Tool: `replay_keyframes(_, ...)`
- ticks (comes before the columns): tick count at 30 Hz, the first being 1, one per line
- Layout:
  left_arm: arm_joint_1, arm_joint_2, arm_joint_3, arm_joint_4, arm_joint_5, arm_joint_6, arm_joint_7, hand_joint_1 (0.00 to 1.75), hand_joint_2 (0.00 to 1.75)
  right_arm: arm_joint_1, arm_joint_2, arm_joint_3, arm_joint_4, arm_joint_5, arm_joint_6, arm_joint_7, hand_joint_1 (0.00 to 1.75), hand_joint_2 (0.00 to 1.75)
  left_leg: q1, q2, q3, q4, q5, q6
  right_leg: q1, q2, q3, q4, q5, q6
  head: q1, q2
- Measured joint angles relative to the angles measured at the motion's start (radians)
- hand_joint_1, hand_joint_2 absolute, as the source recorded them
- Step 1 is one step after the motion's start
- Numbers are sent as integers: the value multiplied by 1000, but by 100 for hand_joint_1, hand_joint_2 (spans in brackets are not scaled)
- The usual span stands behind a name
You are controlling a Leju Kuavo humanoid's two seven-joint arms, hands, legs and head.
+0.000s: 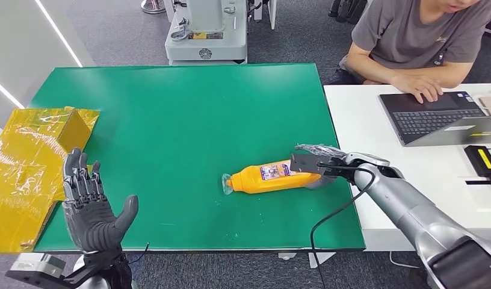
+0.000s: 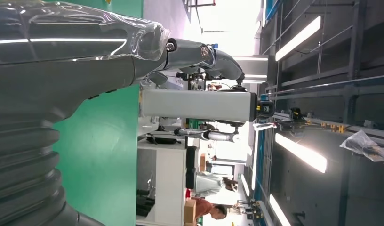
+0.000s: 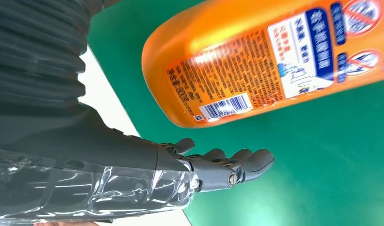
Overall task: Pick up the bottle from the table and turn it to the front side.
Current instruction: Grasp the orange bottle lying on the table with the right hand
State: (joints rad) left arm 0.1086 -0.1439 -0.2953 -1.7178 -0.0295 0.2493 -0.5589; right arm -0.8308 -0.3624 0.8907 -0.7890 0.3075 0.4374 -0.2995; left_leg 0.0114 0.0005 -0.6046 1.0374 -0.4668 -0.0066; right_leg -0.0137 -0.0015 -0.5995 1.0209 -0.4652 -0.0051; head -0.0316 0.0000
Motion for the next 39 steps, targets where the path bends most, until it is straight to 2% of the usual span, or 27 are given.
replay_keyframes(6, 5, 2, 0, 0, 4, 1, 0, 0, 175, 3, -6, 20, 20, 12, -23, -31, 0, 175, 0, 0, 0, 0, 0, 0, 0, 0, 0, 0, 0, 0, 0, 0)
replay_keyframes(12, 20, 1, 0, 0, -1, -4, -8, 0, 175, 14, -7, 39, 22, 128, -165, -82, 0, 175, 0, 0, 0, 0, 0, 0, 0, 0, 0, 0, 0, 0, 0, 0)
replay_keyframes(18, 24, -1, 0, 0, -3, -6, -9, 0, 175, 14, -6, 56, 22, 157, -185, -91, 0, 175, 0, 0, 0, 0, 0, 0, 0, 0, 0, 0, 0, 0, 0, 0)
replay_keyframes(22, 22, -1, 0, 0, -5, -16, -10, 0, 175, 14, 3, 63, 21, 197, -210, -136, 0, 175, 0, 0, 0, 0, 0, 0, 0, 0, 0, 0, 0, 0, 0, 0)
replay_keyframes(26, 9, -1, 0, 0, -10, -28, -9, 0, 175, 12, 33, 64, 22, 214, -201, -173, 0, 175, 0, 0, 0, 0, 0, 0, 0, 0, 0, 0, 0, 0, 0, 0)
replay_keyframes(31, -17, -1, 0, 0, -12, -44, -2, 0, 175, -9, 91, 64, 45, 214, -142, -197, 0, 175, 0, 0, 0, 0, 0, 0, 0, 0, 0, 1, 0, 0, 0, 0)
replay_keyframes(39, -51, -2, 0, 2, -15, -42, 10, 0, 175, -64, 185, 64, 153, 182, -75, -244, 0, 175, 0, 0, 0, 0, 0, 0, 0, 0, 0, 1, 0, 0, 0, 0)
